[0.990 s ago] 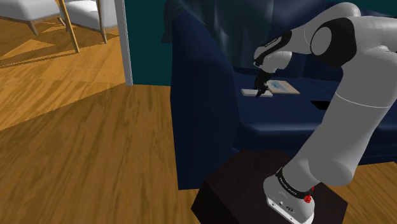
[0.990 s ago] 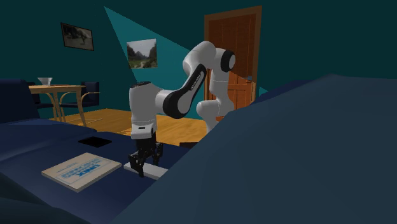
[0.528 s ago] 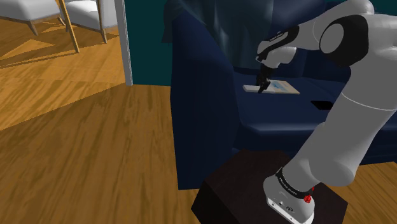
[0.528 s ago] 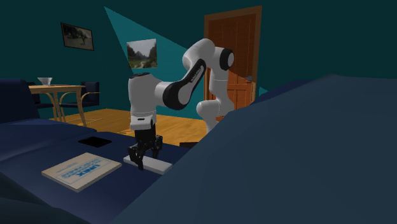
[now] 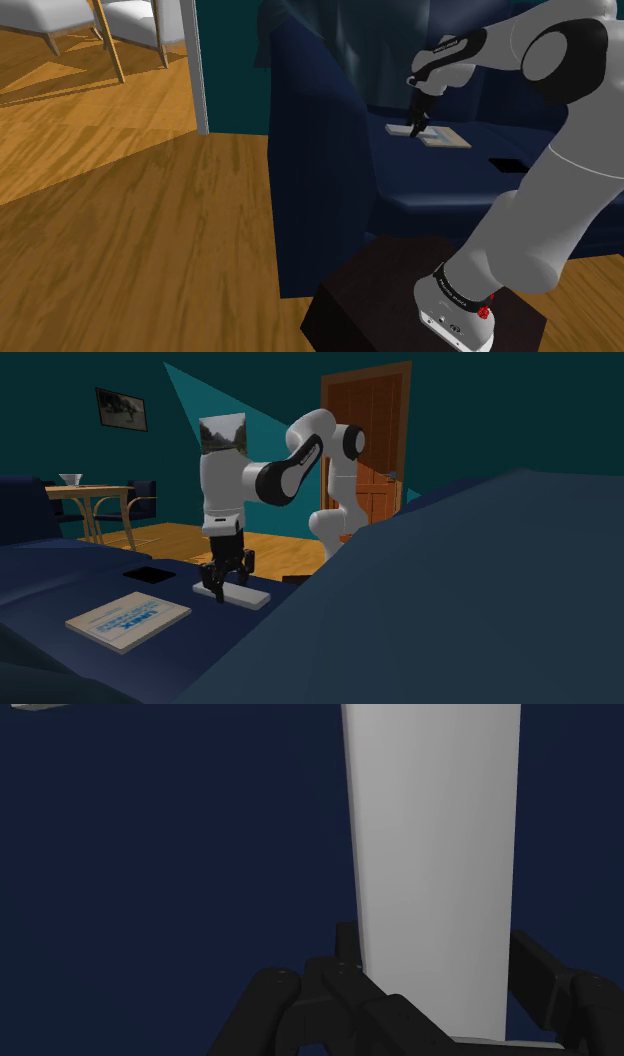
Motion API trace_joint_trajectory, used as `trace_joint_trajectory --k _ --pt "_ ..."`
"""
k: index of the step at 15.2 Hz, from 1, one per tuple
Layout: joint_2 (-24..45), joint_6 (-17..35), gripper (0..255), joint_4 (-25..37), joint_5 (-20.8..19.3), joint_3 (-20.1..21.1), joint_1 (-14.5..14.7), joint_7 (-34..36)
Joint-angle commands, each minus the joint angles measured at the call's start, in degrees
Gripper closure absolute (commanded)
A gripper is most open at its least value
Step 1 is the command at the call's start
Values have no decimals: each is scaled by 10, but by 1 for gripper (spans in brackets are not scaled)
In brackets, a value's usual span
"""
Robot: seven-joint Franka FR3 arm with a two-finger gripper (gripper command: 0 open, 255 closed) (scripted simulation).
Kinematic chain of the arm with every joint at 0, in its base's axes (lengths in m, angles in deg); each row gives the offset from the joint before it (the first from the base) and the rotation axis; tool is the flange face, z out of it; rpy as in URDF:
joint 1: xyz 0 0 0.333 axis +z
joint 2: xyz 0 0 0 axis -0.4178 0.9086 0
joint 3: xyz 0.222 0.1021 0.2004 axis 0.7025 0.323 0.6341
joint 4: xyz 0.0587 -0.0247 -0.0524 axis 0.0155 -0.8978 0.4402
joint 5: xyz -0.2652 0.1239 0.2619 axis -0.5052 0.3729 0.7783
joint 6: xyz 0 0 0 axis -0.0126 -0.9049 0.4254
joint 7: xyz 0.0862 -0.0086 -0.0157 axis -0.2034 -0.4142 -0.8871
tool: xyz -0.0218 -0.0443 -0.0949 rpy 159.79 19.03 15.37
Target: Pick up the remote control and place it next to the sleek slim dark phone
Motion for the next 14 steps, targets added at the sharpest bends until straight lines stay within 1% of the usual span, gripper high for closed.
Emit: trace_joint_trajectory --k 1,2,6,10,14 --pt "-13 -14 255 7 -13 -3 4 8" --pt "-17 -20 255 11 -17 -4 5 11" --pt "-70 -12 255 -27 -68 -28 -10 -4" --pt "-116 -10 255 -53 -115 -49 -34 -24" --pt "-151 -11 255 -68 -152 -70 -62 -53"
